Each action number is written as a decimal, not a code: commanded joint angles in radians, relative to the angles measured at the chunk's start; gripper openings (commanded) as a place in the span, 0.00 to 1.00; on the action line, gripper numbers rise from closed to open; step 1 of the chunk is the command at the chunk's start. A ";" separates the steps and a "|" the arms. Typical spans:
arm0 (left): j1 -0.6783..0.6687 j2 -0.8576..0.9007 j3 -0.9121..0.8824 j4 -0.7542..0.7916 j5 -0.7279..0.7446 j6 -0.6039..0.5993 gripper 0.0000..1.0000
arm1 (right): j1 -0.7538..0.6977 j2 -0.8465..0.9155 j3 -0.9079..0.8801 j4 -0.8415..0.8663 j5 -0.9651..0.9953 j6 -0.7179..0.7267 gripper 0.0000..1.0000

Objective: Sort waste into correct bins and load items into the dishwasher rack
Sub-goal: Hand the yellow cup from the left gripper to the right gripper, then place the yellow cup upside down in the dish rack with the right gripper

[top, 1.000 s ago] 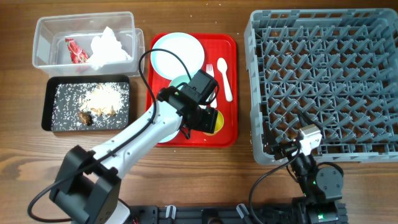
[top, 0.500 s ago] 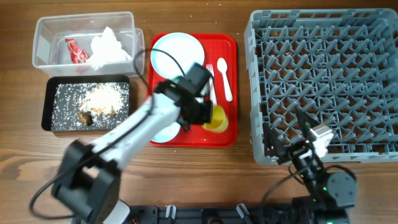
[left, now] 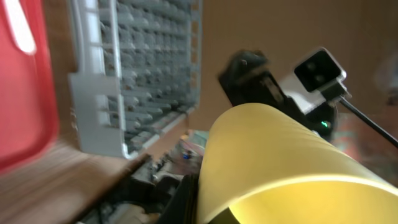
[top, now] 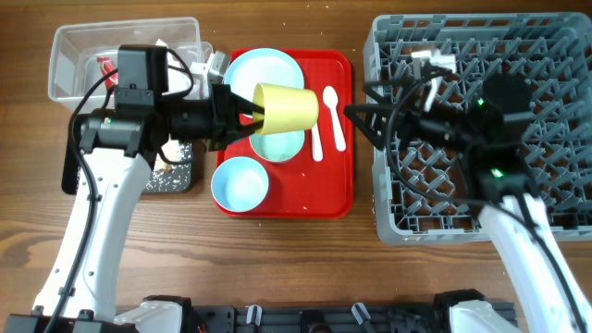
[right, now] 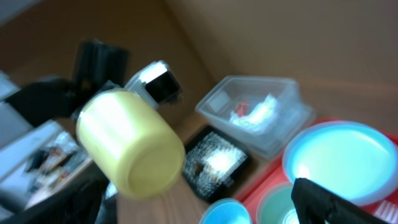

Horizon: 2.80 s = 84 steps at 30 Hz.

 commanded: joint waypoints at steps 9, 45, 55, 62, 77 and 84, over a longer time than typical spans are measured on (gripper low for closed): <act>0.010 -0.005 0.011 -0.028 0.124 -0.078 0.04 | 0.224 0.162 0.012 0.547 -0.132 0.351 0.86; 0.010 -0.005 0.011 -0.034 -0.476 -0.061 0.67 | -0.066 0.171 0.012 -0.004 0.032 0.075 0.04; 0.010 -0.005 0.011 -0.092 -0.975 -0.062 0.87 | -0.034 -0.025 0.348 -1.123 0.976 -0.167 0.04; 0.010 -0.005 0.011 -0.093 -0.975 -0.062 0.88 | -0.034 0.084 0.346 -1.477 1.067 -0.167 0.04; 0.010 -0.005 0.011 -0.093 -0.975 -0.062 0.93 | -0.034 0.120 0.194 -1.476 0.977 -0.194 0.04; 0.010 -0.005 0.011 -0.104 -0.975 -0.062 0.93 | -0.034 0.171 0.194 -1.476 0.977 -0.194 0.53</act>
